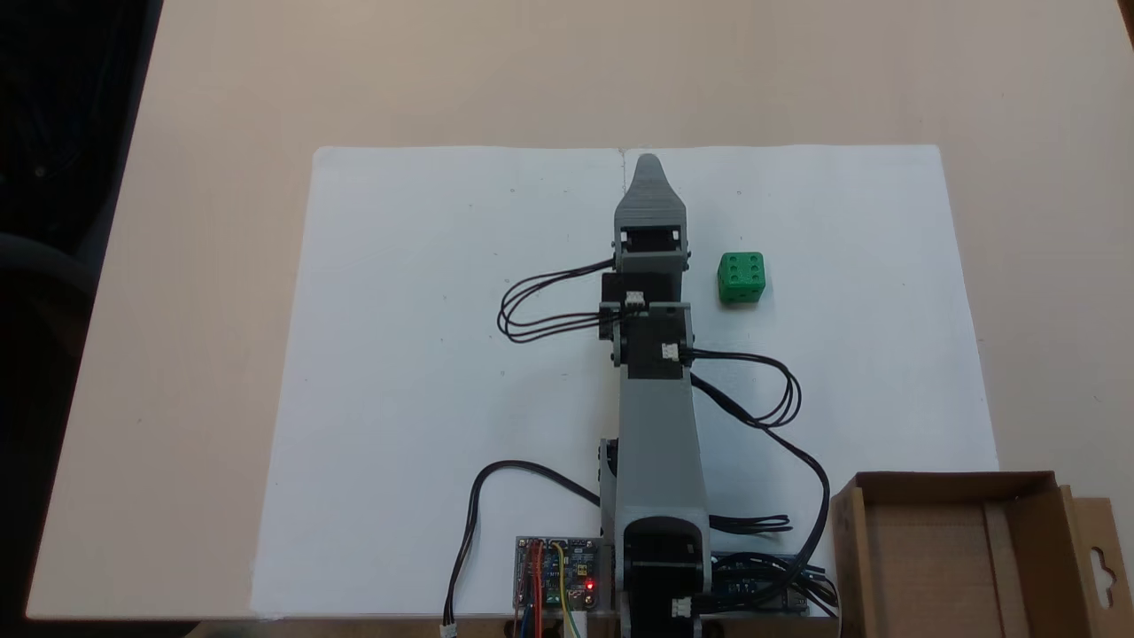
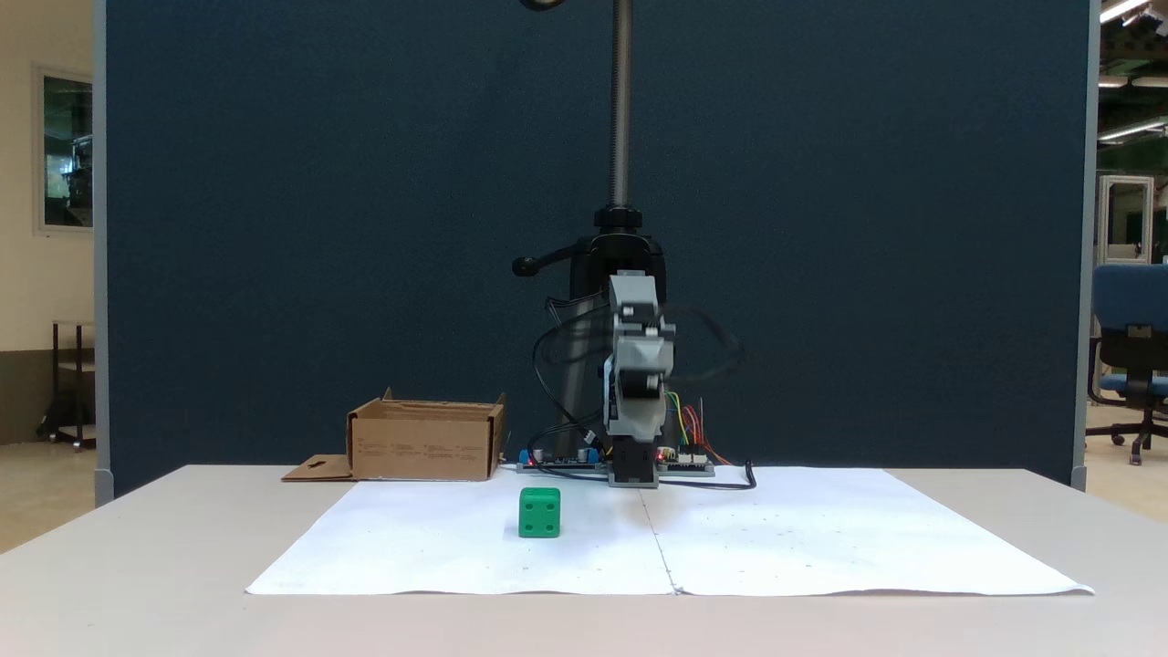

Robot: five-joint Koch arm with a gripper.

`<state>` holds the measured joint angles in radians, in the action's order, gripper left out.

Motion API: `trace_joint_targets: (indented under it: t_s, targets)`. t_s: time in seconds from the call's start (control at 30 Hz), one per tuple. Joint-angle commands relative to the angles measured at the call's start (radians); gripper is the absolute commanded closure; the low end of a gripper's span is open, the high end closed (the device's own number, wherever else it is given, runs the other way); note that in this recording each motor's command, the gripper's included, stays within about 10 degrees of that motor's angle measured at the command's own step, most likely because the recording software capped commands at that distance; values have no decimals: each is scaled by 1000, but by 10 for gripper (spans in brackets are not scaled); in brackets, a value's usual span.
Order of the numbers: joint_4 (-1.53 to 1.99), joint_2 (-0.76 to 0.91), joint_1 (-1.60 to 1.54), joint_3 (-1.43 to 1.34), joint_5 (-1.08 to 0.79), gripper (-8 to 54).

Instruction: Grasp a green dice and put it in the bin.

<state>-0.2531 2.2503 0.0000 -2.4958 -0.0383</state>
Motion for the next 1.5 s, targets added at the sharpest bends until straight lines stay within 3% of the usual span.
trace_joint_targets:
  t_s: [0.0,0.4,0.63,1.07,1.47]
  targets:
    - [158,78,-15,80,-64,32]
    - [690,-58,26,331,-66,31]
    - [1023,-313,123,647,-71,28]
    - [1321,-643,308,1081,-198,32]
    - [1335,-739,428,1111,-344,30]
